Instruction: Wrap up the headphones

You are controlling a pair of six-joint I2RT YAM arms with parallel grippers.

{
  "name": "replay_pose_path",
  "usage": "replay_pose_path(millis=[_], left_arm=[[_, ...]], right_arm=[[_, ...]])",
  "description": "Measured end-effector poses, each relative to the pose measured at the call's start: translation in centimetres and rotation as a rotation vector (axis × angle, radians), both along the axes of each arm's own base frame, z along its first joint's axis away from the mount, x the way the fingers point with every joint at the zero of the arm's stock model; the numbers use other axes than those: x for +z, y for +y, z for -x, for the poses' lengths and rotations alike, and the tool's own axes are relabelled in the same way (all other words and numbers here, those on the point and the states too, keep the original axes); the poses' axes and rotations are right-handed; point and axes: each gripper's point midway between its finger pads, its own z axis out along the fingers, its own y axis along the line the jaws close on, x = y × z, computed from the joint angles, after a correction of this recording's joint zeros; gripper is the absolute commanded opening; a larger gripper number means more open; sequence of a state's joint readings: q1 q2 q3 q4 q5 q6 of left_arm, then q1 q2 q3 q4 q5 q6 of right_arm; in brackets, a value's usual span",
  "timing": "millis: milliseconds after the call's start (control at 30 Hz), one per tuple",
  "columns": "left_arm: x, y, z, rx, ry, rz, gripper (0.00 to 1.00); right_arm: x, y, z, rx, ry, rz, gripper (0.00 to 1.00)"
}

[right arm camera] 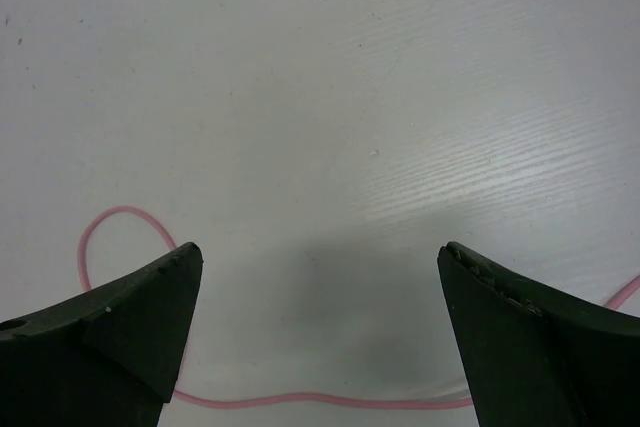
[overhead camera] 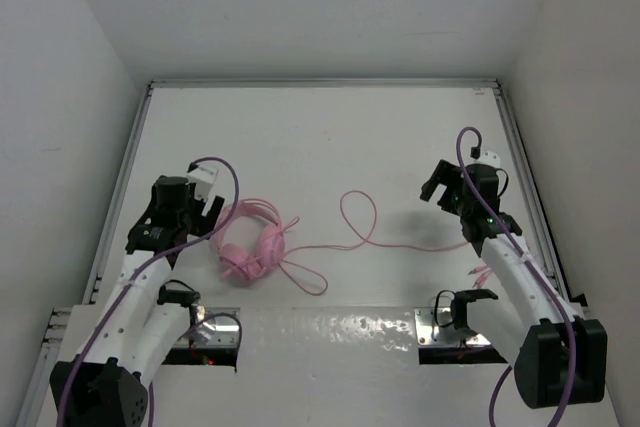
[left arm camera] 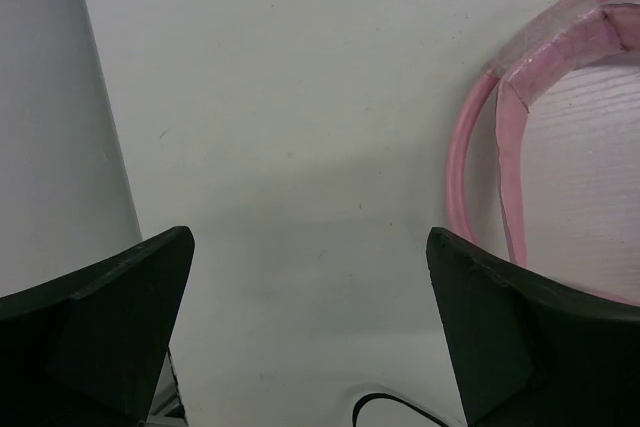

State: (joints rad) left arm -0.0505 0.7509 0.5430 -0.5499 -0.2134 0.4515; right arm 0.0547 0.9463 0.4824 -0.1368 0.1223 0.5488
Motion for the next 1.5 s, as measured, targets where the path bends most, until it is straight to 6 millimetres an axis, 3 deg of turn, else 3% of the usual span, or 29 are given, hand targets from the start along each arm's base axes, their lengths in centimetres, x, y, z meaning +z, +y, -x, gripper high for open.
replay_pose_path(millis=[133, 300, 367, 433, 500, 533, 567, 900, 1133, 1167, 1200, 1267, 1333, 1367, 1500], left_arm=[[0.2, -0.3, -0.3, -0.017, 0.015, 0.007, 0.99], [0.7, -1.9, -1.6, -0.183, 0.240, 0.011, 0.82], [2.3, -3.6, -4.0, -0.256, 0.334, 0.074, 0.79], [3.2, -5.7, -8.0, -0.318, 0.408, 0.166, 0.82], [3.0, -7.4, -11.5, -0.366, 0.420, 0.232, 0.84], [2.5, -8.1, -12.1, -0.386, 0.432, 0.255, 0.86], [2.2, -8.5, -12.1, -0.396, 0.444, 0.268, 0.86], [-3.5, -11.8, -4.8, -0.540, 0.677, 0.272, 0.84], [-8.6, -10.3, -4.5, -0.495, 0.705, 0.118, 0.79], [-9.2, -10.0, -4.6, -0.486, 0.708, 0.103, 0.77], [-9.6, -9.9, -4.7, -0.479, 0.708, 0.093, 0.60], [-10.4, -9.6, -4.9, -0.457, 0.703, 0.081, 0.46], [-10.5, -9.5, -5.1, -0.444, 0.697, 0.079, 0.08], [-10.5, -9.6, -5.4, -0.444, 0.684, 0.081, 0.00], [-10.4, -10.0, -5.1, -0.444, 0.692, 0.109, 0.00]], right_arm=[[0.0, 0.0, 0.0, 0.000, 0.001, 0.001, 0.99], [0.0, 0.1, 0.0, 0.007, 0.000, -0.004, 0.99], [0.0, 0.4, 0.0, 0.022, -0.001, -0.008, 0.99], [0.0, 0.6, 0.0, 0.038, 0.001, -0.010, 0.99], [0.0, 0.8, 0.0, 0.057, 0.003, -0.010, 0.99], [0.0, 0.9, 0.0, 0.063, 0.002, -0.010, 0.99], [0.1, 1.0, 0.0, 0.067, 0.001, -0.011, 0.99], [0.8, 1.3, 0.3, 0.071, -0.036, -0.037, 0.99], [0.4, 1.7, 0.5, 0.078, -0.016, -0.062, 0.99], [0.4, 1.8, 0.5, 0.079, -0.014, -0.063, 0.99], [0.4, 1.8, 0.5, 0.077, -0.013, -0.066, 0.99], [0.4, 1.8, 0.6, 0.074, -0.010, -0.071, 0.98], [0.4, 1.9, 0.7, 0.070, -0.010, -0.079, 0.98], [0.5, 1.9, 0.8, 0.069, -0.012, -0.083, 0.97], [0.7, 2.0, 0.8, 0.071, -0.019, -0.087, 0.91]])
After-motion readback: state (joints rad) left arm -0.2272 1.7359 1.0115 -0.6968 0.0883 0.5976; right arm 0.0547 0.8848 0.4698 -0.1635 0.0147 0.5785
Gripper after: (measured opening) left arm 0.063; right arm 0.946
